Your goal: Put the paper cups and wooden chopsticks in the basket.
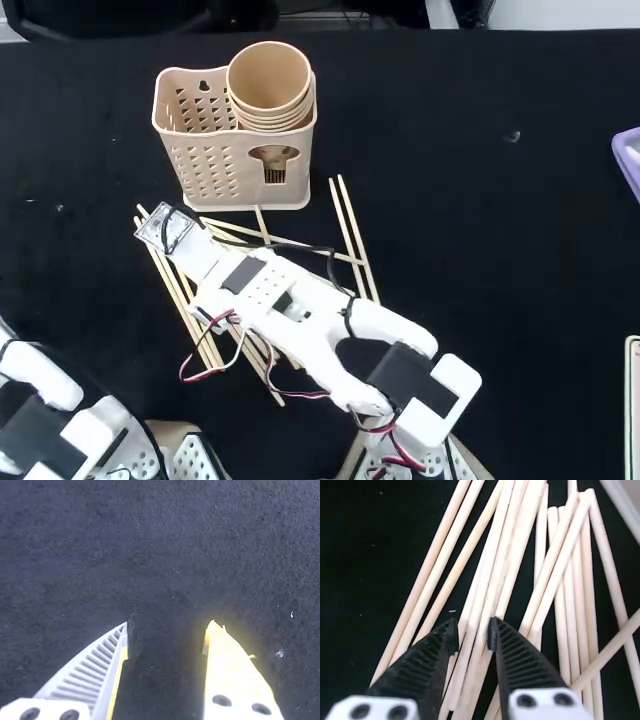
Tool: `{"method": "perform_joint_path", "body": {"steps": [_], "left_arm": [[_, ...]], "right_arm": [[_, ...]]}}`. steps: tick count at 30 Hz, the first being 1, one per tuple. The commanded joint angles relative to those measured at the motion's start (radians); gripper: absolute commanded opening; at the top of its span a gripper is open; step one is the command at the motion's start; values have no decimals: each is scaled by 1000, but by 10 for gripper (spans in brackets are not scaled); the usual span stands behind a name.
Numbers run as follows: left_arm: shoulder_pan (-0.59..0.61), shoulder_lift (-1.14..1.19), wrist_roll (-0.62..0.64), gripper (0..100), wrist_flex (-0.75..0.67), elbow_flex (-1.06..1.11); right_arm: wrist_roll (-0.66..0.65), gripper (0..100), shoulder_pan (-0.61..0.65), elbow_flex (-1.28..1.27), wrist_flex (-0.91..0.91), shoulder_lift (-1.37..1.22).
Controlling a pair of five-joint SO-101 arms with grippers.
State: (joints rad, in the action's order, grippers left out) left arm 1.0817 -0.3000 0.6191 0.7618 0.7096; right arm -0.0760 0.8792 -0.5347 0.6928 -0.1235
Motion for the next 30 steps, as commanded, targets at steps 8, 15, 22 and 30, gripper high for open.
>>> {"method": "perform_joint_path", "body": {"steps": [8, 15, 22, 30], "left_arm": [[-8, -29, 2, 241, -14, -59], [-8, -26, 2, 241, -14, -61], [-8, -26, 2, 241, -14, -61], [-8, -26, 2, 241, -14, -61]], "right_arm": [[0, 219, 14, 2, -15, -44], [2, 102, 11, 39, 21, -67], [0, 12, 8, -4, 38, 67], [-196, 11, 8, -110, 41, 131]]}}
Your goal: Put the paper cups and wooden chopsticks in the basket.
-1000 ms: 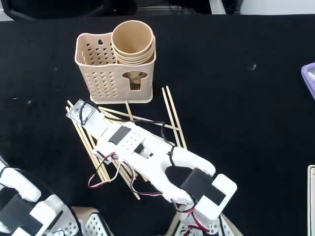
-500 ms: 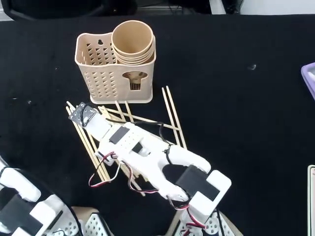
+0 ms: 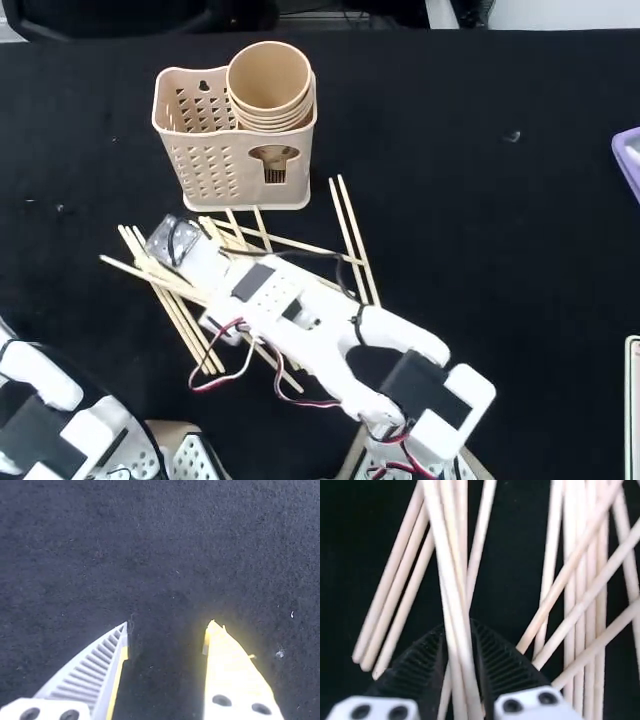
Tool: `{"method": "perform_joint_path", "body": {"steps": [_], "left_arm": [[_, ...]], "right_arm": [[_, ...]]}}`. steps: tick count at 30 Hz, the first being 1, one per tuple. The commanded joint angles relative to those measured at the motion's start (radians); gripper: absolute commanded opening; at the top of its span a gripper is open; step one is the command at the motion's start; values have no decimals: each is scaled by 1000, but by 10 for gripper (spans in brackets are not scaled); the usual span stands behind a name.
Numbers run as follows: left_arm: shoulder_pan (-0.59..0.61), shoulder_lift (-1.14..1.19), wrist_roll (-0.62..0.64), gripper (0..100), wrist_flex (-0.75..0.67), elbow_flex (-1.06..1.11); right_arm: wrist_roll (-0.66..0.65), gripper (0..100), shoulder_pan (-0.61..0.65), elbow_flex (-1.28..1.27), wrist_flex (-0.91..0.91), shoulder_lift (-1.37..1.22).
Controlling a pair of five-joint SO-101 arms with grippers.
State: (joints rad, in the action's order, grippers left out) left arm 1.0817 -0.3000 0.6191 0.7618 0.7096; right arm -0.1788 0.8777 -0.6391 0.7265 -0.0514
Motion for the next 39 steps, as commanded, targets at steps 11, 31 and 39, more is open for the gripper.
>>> {"method": "perform_joint_path", "body": {"steps": [11, 31, 39], "left_arm": [[-8, -26, 2, 241, -14, -61], [-8, -26, 2, 241, -14, -61], [-8, -26, 2, 241, -14, -61]], "right_arm": [[-170, 73, 9, 10, 72, 27], [-166, 116, 9, 30, 91, 35], [-163, 169, 9, 70, 153, 35]]}}
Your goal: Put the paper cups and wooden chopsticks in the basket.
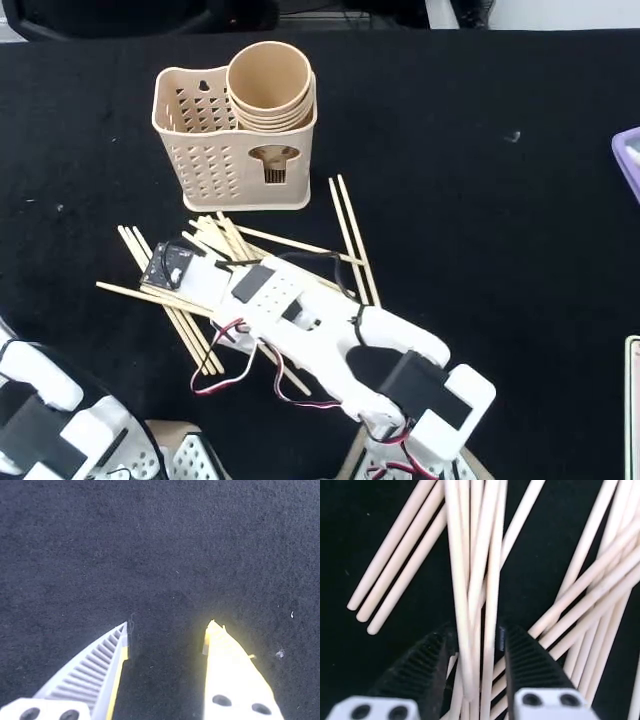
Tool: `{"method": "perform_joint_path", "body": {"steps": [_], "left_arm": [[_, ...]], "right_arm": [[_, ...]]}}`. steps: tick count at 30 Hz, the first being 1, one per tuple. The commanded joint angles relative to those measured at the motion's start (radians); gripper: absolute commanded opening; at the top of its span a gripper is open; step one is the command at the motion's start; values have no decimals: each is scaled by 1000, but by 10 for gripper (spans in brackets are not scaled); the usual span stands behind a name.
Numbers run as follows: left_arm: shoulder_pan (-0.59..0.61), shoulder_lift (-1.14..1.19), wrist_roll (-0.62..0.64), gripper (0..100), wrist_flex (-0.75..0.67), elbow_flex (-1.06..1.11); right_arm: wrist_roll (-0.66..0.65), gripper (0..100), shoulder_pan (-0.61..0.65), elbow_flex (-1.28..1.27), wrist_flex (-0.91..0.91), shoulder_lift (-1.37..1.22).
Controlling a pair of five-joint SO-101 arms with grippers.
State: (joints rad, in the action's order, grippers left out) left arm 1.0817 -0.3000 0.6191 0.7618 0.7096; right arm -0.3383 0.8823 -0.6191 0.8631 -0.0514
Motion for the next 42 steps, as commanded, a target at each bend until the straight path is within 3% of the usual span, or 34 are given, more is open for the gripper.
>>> {"method": "perform_joint_path", "body": {"steps": [1, 14, 21, 28, 42], "left_arm": [[-8, -26, 2, 241, -14, -61], [-8, -29, 2, 241, -14, -61], [-8, -29, 2, 241, -14, -61], [-8, -29, 0, 241, -14, -61], [-8, -29, 0, 241, -14, -61]], "right_arm": [[-3, 181, 5, 50, 15, 35], [29, 189, 5, -18, -25, 147], [23, 124, 5, -104, -77, 254], [31, 187, 9, -94, -77, 200], [25, 186, 9, 8, -74, 27]]}}
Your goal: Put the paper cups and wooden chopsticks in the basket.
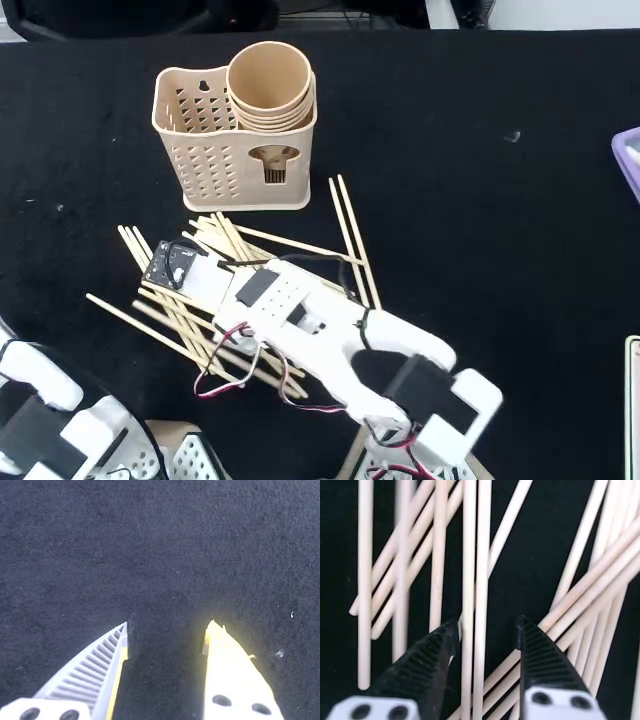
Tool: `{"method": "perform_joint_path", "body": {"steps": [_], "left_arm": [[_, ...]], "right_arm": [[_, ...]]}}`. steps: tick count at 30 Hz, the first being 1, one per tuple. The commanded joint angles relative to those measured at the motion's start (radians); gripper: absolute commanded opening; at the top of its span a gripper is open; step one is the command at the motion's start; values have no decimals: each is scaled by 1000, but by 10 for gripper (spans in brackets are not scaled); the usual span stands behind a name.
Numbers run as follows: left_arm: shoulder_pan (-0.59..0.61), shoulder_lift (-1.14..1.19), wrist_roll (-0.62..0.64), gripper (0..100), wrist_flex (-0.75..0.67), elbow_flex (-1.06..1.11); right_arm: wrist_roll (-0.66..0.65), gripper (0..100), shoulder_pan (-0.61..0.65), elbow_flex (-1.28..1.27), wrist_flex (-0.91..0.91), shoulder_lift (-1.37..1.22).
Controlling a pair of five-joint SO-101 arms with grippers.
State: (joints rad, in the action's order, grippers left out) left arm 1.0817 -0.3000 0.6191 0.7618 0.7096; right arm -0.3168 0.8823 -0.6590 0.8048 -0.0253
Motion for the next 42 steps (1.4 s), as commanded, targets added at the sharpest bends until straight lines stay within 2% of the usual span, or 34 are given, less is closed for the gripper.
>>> {"method": "perform_joint_path", "body": {"steps": [1, 5, 11, 19, 27, 30, 36, 42], "left_arm": [[-8, -29, 0, 241, -14, -61], [-8, -29, 0, 241, -14, -61], [-8, -29, 0, 241, -14, -61], [-8, -28, 0, 241, -14, -61], [-10, -25, 0, 241, -51, -51], [-10, -25, 0, 241, -80, -31], [-44, -25, 0, 241, -81, -24], [-48, -25, 0, 241, -81, -24]], "right_arm": [[2, 173, 9, 48, -14, 1], [2, 13, 9, 51, -18, 1], [2, 10, 5, 44, -9, 53], [2, 11, -6, -68, -11, 268], [12, 11, -167, -116, -57, 429], [61, 11, -173, -140, -51, 538], [74, 11, -176, -143, -3, 855], [74, 14, -180, -39, -118, 1067]]}}
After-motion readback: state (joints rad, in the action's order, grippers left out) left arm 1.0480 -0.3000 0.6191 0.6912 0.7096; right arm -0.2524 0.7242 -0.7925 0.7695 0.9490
